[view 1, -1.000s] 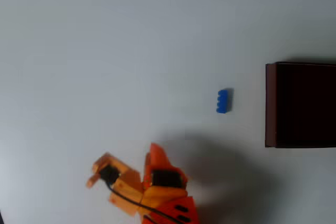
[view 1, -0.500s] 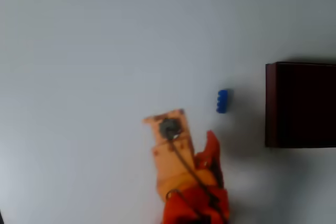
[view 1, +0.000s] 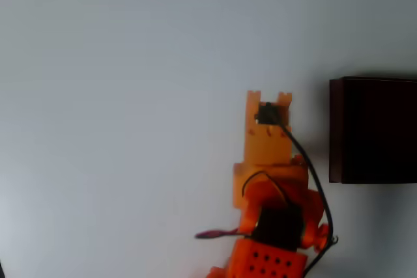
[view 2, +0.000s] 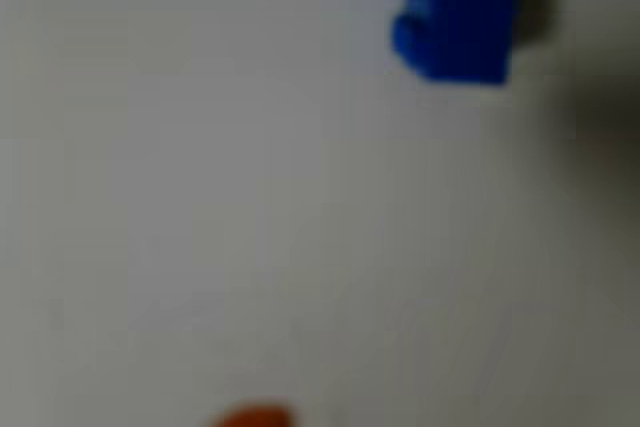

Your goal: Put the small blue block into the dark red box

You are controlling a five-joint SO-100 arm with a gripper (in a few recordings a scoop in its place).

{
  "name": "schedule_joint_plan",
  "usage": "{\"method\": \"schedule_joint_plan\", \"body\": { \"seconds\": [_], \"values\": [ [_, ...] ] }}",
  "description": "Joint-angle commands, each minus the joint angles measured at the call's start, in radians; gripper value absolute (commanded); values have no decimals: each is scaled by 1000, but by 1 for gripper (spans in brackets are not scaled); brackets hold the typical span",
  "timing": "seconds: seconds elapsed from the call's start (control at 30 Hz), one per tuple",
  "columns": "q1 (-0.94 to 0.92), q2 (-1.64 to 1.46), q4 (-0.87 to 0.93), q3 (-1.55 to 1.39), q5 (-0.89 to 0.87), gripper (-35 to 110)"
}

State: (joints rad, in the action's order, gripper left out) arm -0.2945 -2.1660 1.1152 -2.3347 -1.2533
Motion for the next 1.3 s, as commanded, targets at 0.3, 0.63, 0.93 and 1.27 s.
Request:
{"method": "schedule_joint_plan", "body": {
  "seconds": [0.3, 0.63, 0.93, 1.27],
  "values": [
    [6, 307, -98, 164, -94, 25],
    [-21, 471, -149, 236, -91, 25],
    [-44, 649, -94, 385, -51, 5],
    [-98, 638, -31, 426, 9, 0]
  ]
}}
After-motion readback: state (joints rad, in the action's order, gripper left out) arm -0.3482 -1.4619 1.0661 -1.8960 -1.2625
